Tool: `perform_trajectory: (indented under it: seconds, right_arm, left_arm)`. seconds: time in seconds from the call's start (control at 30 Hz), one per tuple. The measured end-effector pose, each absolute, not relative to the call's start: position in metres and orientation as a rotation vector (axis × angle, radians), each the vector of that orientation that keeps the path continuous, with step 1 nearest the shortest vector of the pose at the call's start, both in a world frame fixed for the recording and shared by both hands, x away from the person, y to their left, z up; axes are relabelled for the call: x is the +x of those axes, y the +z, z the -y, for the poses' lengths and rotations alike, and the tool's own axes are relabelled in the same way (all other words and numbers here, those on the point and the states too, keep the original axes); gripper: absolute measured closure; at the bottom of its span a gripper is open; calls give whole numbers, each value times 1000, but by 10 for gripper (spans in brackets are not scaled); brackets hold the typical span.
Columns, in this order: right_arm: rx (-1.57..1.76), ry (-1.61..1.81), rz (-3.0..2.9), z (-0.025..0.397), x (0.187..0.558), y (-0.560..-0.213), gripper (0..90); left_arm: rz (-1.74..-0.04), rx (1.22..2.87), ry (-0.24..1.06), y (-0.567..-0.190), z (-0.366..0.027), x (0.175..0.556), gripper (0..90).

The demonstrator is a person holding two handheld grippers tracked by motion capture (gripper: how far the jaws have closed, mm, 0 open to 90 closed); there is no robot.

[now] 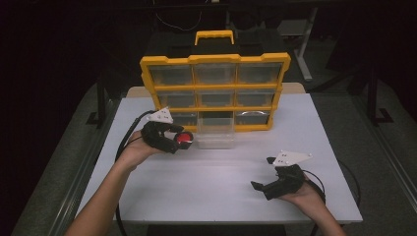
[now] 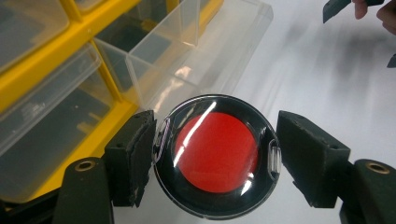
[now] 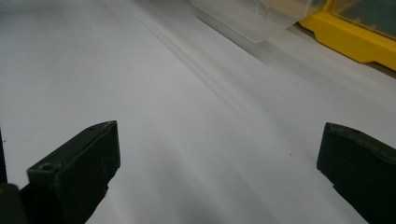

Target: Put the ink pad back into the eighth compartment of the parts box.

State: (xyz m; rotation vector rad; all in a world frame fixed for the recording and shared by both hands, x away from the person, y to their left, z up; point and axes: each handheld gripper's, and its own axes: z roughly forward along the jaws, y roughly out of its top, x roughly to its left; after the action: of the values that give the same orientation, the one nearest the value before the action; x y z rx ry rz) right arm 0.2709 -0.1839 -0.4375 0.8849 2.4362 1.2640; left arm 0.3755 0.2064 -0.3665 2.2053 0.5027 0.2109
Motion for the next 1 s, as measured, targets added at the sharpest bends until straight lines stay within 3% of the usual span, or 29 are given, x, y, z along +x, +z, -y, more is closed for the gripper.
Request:
perform_trajectory:
  seconds: [1.0]
  right_arm:
    - [891,1269,-2434,184,271,-437,0]
  left_arm:
    - [-435,2233,219,-339,-177,398,297]
